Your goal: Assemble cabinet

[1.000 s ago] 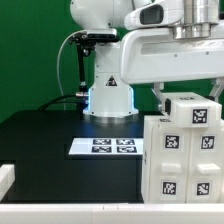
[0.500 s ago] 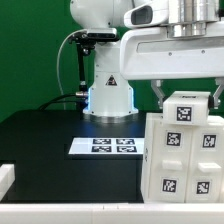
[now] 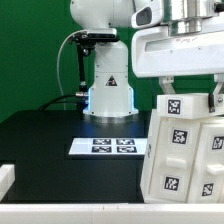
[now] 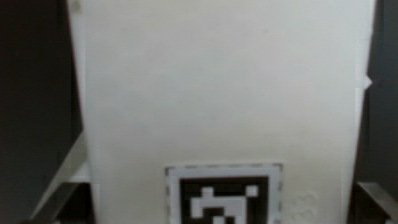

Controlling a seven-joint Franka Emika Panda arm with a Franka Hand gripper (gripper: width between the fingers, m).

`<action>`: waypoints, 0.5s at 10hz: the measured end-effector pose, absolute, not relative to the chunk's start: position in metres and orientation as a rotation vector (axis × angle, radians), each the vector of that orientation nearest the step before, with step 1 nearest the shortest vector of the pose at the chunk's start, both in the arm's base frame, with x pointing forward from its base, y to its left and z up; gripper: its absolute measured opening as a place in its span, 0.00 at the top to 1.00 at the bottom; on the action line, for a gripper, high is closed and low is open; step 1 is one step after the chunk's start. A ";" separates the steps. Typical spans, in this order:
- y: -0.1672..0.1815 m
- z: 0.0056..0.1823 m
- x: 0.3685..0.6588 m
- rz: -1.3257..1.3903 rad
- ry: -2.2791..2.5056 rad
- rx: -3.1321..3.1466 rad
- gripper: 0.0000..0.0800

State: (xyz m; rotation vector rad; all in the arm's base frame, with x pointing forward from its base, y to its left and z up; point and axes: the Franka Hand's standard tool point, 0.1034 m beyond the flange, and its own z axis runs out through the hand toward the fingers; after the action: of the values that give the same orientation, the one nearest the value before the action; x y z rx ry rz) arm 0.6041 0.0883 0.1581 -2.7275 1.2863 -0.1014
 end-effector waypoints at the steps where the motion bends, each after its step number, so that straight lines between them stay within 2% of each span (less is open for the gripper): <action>1: 0.088 0.158 0.604 -0.083 1.410 -2.651 0.30; 5: 0.085 0.155 0.601 0.022 1.939 -2.215 0.30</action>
Offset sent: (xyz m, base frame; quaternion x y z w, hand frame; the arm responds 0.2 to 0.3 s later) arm -0.0122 -0.0046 -0.0108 -0.0069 -0.0049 0.2480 0.9687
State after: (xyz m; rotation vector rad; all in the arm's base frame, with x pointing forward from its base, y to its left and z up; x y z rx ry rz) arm 0.6013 0.0851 0.1546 -2.2155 1.9392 0.0217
